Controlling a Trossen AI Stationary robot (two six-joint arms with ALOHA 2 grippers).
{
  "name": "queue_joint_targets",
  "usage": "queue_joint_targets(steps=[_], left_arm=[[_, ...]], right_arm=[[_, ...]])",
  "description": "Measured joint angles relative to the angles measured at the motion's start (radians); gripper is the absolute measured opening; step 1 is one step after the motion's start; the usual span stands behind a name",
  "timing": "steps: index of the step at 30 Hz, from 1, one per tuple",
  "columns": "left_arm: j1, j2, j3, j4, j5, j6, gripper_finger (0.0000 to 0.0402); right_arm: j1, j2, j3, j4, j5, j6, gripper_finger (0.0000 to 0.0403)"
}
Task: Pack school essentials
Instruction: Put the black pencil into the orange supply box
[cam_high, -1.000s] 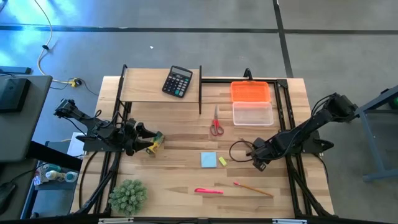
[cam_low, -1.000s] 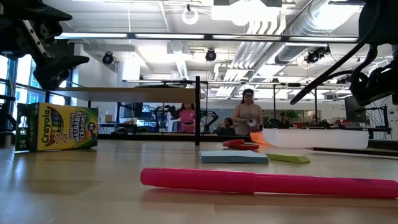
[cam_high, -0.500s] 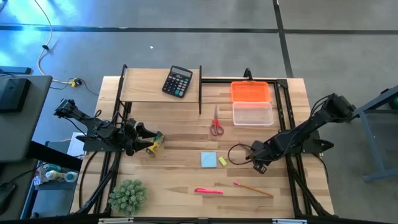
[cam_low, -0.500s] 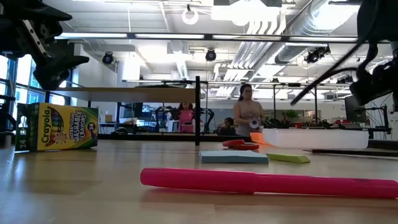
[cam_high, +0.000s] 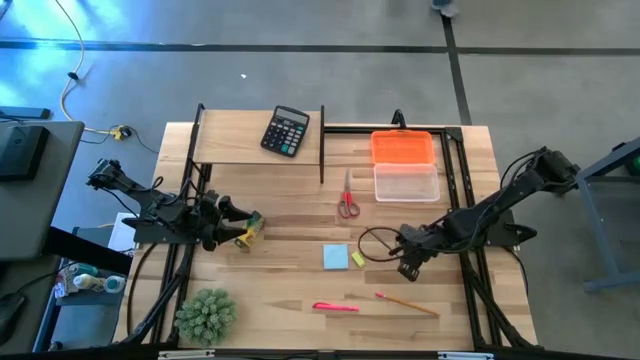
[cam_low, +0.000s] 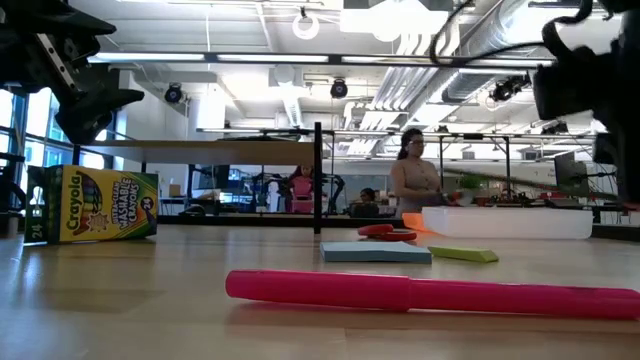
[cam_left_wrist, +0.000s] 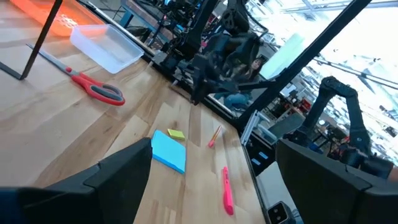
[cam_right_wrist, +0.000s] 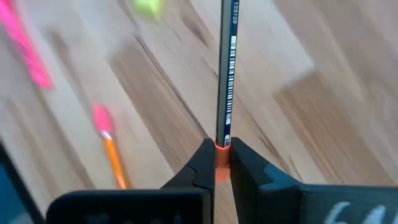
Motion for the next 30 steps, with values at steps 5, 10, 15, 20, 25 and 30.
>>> queue_joint_targets(steps=[5, 10, 15, 20, 25, 30], left_arm=[[0.000, 0.000, 0.000, 0.002, -0.027, 0.019, 0.0328], [0.000, 0.000, 0.000, 0.003, -0.053, 0.020, 0.0328], [0.000, 0.000, 0.000, 0.003, -0.066, 0.020, 0.0328], [0.000, 0.000, 0.000, 0.009, -0.081, 0.011, 0.0328], [0.000, 0.000, 0.000, 0.023, -0.082, 0.010, 0.0328], [0.000, 0.000, 0.000, 0.059, -0.091, 0.016, 0.0328]], right_arm=[[-0.002, -0.067, 0.001, 0.065, 0.126, 0.000, 0.0012], [-0.008, -0.142, 0.002, 0.074, 0.295, 0.024, 0.0012], [-0.055, -0.217, 0.002, 0.069, 0.415, 0.009, 0.0012], [-0.131, -0.290, 0.002, 0.062, 0.477, -0.066, 0.0013], [-0.227, -0.350, 0.002, 0.019, 0.495, -0.166, 0.0013], [-0.330, -0.397, 0.003, -0.077, 0.455, -0.256, 0.0014]])
